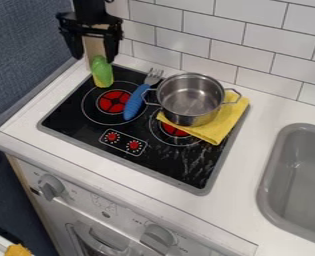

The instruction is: Doing something in the pot.

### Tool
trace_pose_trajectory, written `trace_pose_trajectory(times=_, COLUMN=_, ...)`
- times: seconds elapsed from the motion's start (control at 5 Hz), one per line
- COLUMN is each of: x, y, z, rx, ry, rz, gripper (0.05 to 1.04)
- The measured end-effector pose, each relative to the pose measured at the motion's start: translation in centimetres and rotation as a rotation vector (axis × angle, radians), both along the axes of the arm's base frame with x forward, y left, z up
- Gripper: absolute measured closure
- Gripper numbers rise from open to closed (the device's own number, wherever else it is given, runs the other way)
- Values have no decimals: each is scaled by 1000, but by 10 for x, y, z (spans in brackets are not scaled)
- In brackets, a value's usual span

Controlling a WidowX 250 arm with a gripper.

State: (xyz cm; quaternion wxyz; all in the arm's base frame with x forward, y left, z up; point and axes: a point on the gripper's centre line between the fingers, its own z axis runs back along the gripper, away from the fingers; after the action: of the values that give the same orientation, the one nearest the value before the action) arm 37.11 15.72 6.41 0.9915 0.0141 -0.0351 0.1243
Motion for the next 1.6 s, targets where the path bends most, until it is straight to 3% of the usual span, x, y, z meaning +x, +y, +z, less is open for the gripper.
trace_pose_trajectory(times=0.2, x=4, y=-3, z=-4, rx=-12, ry=-13, rz=5, gripper=84)
trace_pose_trajectory(times=0.6, x=14, y=-3, z=-27, rx=-10, ry=29, rz=-7, gripper=115)
trace_pose_trajectory(times=1.0, x=20, y=-19, z=-28, rx=-11, ry=28, rz=-55, gripper=409)
trace_pose_trajectory(times=1.2, x=25, y=-30, z=4, rx=-7, ry=-60, rz=-66, gripper=409)
trace_pose_trajectory(times=1.4, x=42, y=-73, z=58, rx=-40, ry=-220, rz=-136, gripper=410)
trace_pose_trajectory(times=1.6, x=44, y=-120, z=64, rx=-123, ry=-236, rz=-229, gripper=410)
